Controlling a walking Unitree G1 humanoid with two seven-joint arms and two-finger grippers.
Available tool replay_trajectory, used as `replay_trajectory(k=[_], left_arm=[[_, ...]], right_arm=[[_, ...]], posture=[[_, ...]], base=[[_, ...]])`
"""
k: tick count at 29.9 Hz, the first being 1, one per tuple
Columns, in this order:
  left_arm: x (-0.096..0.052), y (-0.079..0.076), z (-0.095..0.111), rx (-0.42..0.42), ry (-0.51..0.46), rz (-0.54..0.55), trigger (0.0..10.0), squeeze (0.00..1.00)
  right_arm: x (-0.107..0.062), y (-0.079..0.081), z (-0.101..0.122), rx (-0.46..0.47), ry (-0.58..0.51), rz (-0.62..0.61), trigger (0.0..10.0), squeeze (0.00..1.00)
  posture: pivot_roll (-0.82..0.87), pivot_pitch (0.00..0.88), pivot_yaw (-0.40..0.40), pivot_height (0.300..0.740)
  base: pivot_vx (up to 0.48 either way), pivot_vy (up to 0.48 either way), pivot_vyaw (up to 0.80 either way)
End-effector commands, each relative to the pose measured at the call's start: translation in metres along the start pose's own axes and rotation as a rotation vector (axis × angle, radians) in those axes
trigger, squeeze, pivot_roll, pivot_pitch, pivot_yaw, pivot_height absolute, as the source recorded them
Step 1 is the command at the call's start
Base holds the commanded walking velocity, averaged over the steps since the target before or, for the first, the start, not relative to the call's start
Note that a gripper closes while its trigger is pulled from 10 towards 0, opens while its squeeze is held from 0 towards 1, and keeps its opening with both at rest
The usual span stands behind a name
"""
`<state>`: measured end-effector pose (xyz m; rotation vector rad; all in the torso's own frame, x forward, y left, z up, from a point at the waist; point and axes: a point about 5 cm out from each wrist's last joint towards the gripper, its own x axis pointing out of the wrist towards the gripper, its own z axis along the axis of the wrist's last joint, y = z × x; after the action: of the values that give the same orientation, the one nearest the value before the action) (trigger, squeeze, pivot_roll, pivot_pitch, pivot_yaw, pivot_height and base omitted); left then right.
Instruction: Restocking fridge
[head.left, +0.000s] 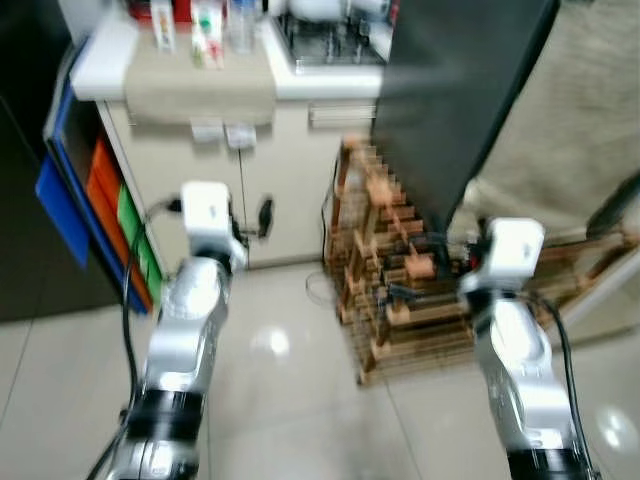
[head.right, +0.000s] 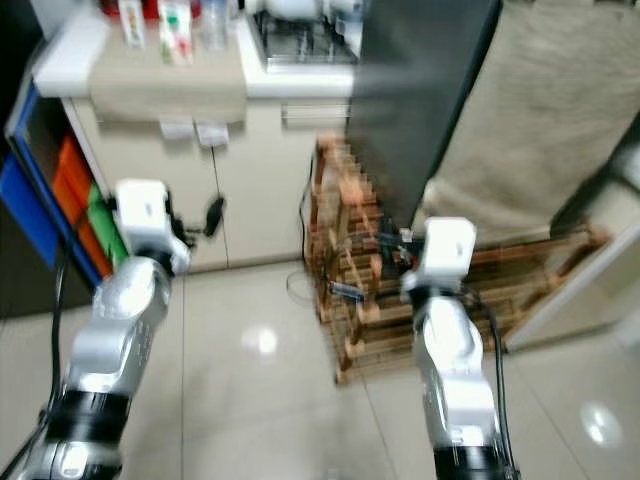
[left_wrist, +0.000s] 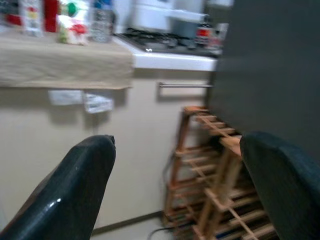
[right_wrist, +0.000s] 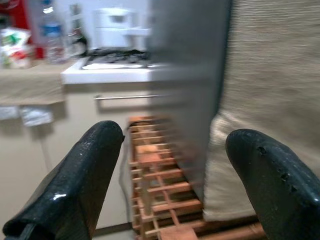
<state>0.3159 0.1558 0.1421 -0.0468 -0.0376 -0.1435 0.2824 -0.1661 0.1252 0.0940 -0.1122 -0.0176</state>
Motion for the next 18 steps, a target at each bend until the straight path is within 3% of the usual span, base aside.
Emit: replay_trajectory(k=[1,5,13,18], left_arm=[[-0.001,-0.004,0.006,-0.003,-0.030,-0.052,10.0,0.00],[-0.002,0.003,0.012,0.031,-0.043,-0.052,10.0,0.00],[0.002,-0.004,0.022,0.045,-0.090,-0.131,10.0,0.00],[0.003,-0.012,0.025,0.022,-0.110,-0.164,10.0,0.00]], right_arm=[[-0.002,-0.014,0.004,0.000,-0.026,-0.090,10.0,0.00],[-0.006,-0.030,0.002,-0.009,-0.014,-0.186,10.0,0.00],[-0.009,-0.021,-0.002,-0.025,-0.003,-0.150,10.0,0.00],[-0.004,-0.019,0.000,-0.039,-0.018,-0.121,10.0,0.00]], posture=[[-0.06,0.000,-0.032,0.740],[-0.06,0.000,-0.023,0.740],[-0.06,0.000,-0.016,0.740],[-0.07,0.000,0.016,0.740]], base=[[0.000,0.000,-0.73],[0.000,0.000,-0.73],[0.000,0.000,-0.73],[0.478,0.000,-0.73]])
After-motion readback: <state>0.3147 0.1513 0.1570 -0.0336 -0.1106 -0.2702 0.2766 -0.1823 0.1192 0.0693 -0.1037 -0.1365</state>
